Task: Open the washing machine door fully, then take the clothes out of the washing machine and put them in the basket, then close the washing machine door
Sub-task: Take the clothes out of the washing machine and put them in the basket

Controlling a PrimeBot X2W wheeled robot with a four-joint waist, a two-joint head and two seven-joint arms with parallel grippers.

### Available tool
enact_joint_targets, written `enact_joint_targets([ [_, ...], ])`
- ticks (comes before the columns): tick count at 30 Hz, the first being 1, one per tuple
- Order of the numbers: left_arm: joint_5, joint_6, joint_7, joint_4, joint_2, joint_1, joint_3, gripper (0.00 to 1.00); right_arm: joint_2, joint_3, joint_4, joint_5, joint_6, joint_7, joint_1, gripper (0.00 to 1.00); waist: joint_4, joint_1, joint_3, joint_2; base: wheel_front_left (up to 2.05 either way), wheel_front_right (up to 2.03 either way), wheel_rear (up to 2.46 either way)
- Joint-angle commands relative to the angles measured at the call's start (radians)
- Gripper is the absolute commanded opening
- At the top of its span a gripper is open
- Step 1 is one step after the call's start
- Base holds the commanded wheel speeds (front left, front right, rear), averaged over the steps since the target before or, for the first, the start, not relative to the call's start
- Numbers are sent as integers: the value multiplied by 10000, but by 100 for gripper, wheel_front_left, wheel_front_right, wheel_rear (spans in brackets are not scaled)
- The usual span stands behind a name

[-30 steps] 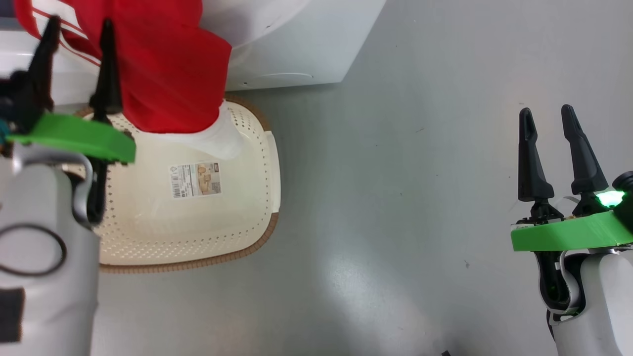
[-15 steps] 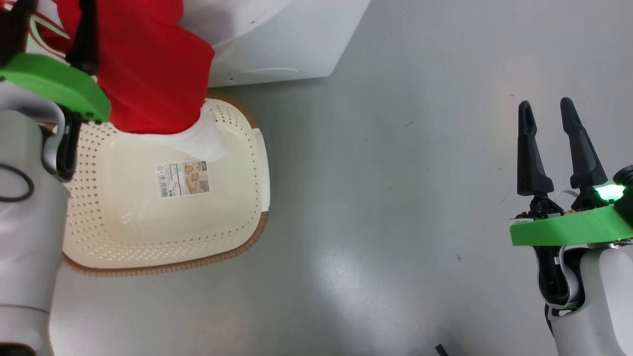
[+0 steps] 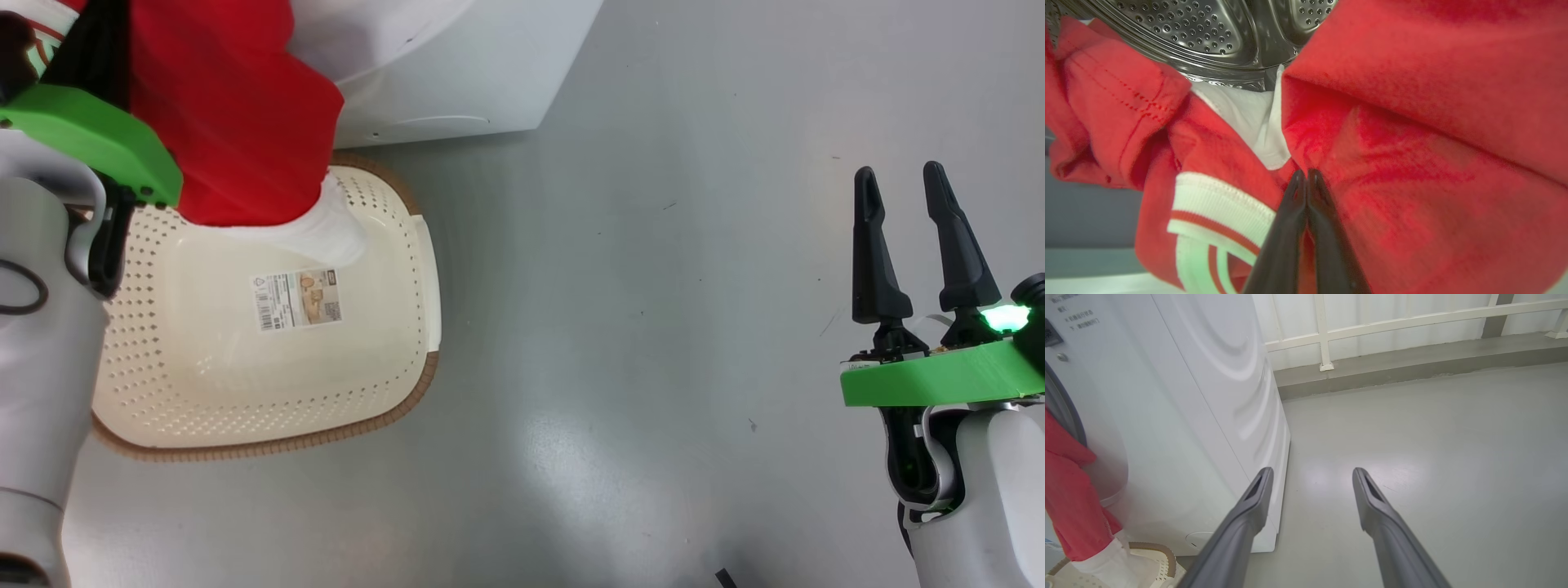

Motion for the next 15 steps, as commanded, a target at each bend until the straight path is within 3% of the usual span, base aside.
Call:
enact_joint_targets([
  [1,-146,-53,-74,-4,529,-105,8,0,5,225,-250,-5,65,-63,109,100,16,0,2,-1,0,0,0],
  [7,-513,-53,-110,77,606,-36,-253,0,5,188,-258,-34,65,-63,130,100,79,0,-29,-1,0,0,0],
  [15,-445,22,-117,-655,701,759,349,0,5,107,-297,-44,65,-63,181,100,181,0,-78,-1,0,0,0],
])
